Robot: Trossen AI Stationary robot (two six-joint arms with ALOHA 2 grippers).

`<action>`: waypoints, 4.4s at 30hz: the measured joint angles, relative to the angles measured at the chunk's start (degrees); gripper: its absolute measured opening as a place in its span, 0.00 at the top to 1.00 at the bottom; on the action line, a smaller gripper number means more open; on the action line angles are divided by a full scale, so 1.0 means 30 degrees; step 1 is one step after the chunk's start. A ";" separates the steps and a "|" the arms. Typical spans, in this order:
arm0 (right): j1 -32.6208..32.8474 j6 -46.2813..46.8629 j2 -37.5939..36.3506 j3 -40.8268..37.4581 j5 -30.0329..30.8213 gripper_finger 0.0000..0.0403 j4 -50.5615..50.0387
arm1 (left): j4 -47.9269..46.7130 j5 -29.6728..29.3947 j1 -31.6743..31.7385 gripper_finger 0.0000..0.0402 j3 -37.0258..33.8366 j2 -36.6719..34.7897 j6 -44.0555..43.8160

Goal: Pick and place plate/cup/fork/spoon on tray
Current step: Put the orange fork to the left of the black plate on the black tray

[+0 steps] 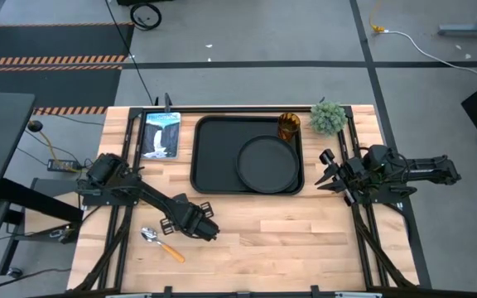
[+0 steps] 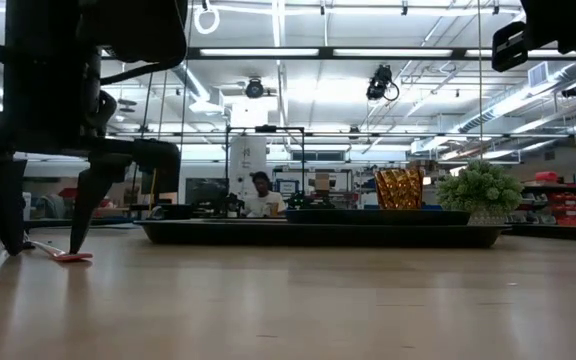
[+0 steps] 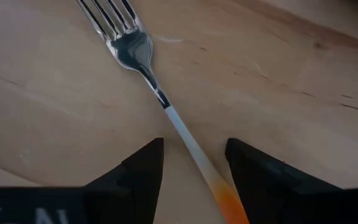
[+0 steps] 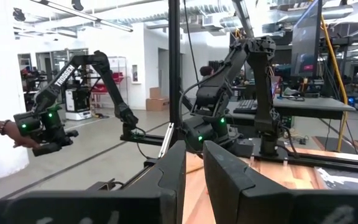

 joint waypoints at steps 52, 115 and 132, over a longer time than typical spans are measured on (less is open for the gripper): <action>0.0000 -0.0007 -0.0007 0.0000 0.0007 0.84 0.0401 | -0.0964 0.2785 -0.0306 0.93 0.1432 -0.0600 0.6473; -0.0007 -0.0080 -0.0004 0.0000 0.0211 0.84 0.0415 | 0.7056 0.0261 1.4025 0.91 0.1461 0.0449 2.2839; -0.0004 -0.0021 -0.0003 0.0000 0.0184 0.84 0.0408 | 0.7202 0.0092 1.4018 0.70 0.1457 0.0252 2.2536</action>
